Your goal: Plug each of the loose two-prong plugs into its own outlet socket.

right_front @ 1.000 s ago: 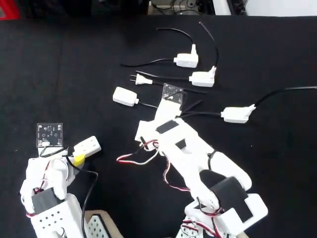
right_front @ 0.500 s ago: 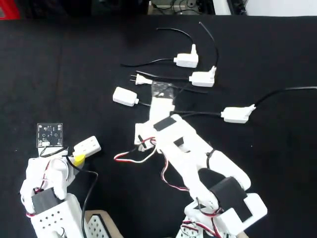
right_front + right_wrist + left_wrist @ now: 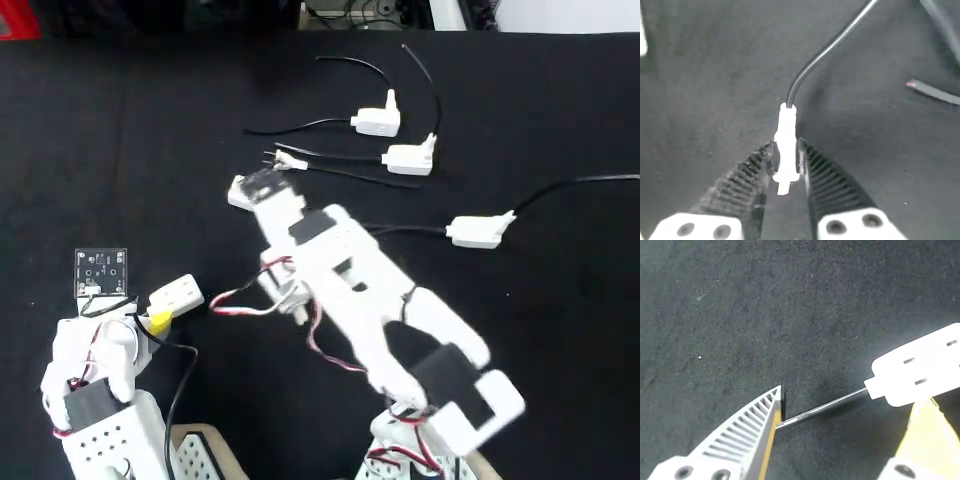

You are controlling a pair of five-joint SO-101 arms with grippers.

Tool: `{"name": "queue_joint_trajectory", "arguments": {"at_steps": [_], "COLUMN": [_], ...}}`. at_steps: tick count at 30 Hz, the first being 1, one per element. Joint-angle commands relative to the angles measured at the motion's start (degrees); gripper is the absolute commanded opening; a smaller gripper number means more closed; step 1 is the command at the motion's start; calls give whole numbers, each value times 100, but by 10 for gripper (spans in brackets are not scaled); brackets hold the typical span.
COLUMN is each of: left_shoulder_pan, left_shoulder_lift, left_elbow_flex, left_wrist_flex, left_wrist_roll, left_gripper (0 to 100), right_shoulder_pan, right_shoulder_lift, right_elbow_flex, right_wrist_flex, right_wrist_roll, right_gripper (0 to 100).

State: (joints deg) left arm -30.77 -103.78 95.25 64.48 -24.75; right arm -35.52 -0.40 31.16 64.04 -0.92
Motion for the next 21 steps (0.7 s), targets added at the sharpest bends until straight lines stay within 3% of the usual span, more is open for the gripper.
{"name": "queue_joint_trajectory", "arguments": {"at_steps": [1, 11, 21], "left_shoulder_pan": [119, 119, 119], "left_shoulder_lift": [-44, -44, -44], "left_elbow_flex": [-57, -57, -57], "left_wrist_flex": [44, 44, 44], "left_wrist_roll": [-35, -35, -35], "left_gripper": [382, 382, 382], "right_shoulder_pan": [-378, -607, -853], "right_shoulder_lift": [462, 2633, 2958], "right_elbow_flex": [-523, -2369, -2563], "right_wrist_flex": [246, 1442, 1846], "right_wrist_roll": [237, 299, 114], "right_gripper": [14, 14, 13]}}
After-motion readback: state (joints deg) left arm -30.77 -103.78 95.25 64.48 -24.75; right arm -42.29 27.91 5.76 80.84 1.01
